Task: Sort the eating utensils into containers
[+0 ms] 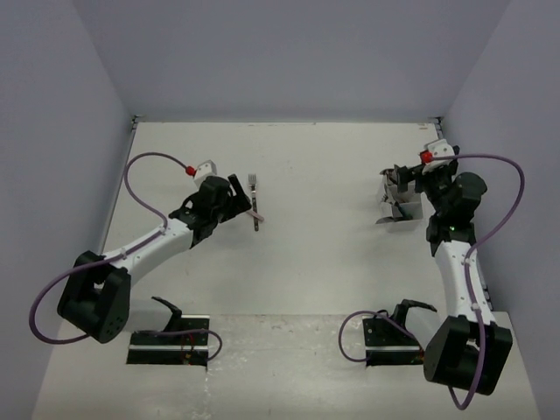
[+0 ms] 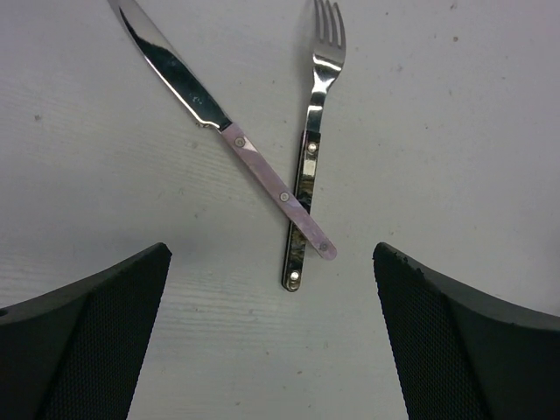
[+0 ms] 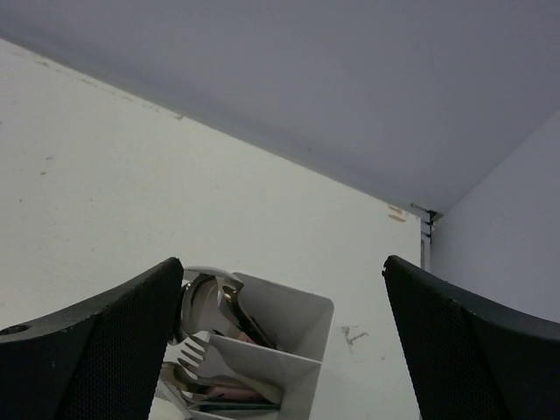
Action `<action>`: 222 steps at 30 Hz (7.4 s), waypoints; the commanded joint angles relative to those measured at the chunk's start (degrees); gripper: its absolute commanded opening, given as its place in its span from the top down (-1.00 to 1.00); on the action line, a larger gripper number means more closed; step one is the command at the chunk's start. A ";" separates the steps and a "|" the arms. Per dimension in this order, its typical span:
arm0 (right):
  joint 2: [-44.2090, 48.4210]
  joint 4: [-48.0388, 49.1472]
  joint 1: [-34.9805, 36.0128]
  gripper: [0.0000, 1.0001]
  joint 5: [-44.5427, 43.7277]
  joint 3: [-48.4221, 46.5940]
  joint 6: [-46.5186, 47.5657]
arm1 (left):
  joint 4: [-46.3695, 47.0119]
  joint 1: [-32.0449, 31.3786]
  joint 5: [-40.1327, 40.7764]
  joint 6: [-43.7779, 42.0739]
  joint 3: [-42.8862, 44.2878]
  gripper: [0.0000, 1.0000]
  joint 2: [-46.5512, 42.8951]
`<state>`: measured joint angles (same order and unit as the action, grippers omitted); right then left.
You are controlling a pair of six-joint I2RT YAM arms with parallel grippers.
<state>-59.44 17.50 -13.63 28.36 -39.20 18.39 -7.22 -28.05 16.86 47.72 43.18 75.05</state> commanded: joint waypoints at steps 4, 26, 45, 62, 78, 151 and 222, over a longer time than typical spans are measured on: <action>5.12 -1.67 -0.26 -0.98 -0.76 -6.50 -8.78 | -3.85 0.46 0.45 7.73 5.94 -1.00 7.74; 5.92 0.35 -0.17 -0.98 3.37 -8.79 -16.90 | -21.31 1.51 11.79 32.42 21.42 -0.45 29.19; 7.23 -0.01 -0.17 -0.98 0.38 -7.73 -14.88 | -41.03 1.69 13.63 35.16 37.07 0.70 41.41; -2.17 -17.30 10.95 -0.98 9.09 -24.07 -34.83 | 17.56 -6.92 7.60 -12.80 11.17 1.00 -3.29; -6.92 -19.87 39.62 -0.98 2.68 -24.61 -37.64 | 30.43 -9.21 -20.65 -26.20 2.35 1.00 -18.27; -18.78 -48.52 -13.35 1.00 41.17 -18.90 58.07 | 6.08 -10.00 0.10 -8.96 3.75 -1.00 5.36; -9.91 1.05 10.11 -0.98 -3.20 -25.75 -43.16 | -9.02 -3.68 6.51 -12.13 25.02 0.73 36.57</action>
<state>-67.72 15.14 -4.51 37.47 -62.24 -8.51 -12.29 -30.94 21.17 36.99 66.08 109.30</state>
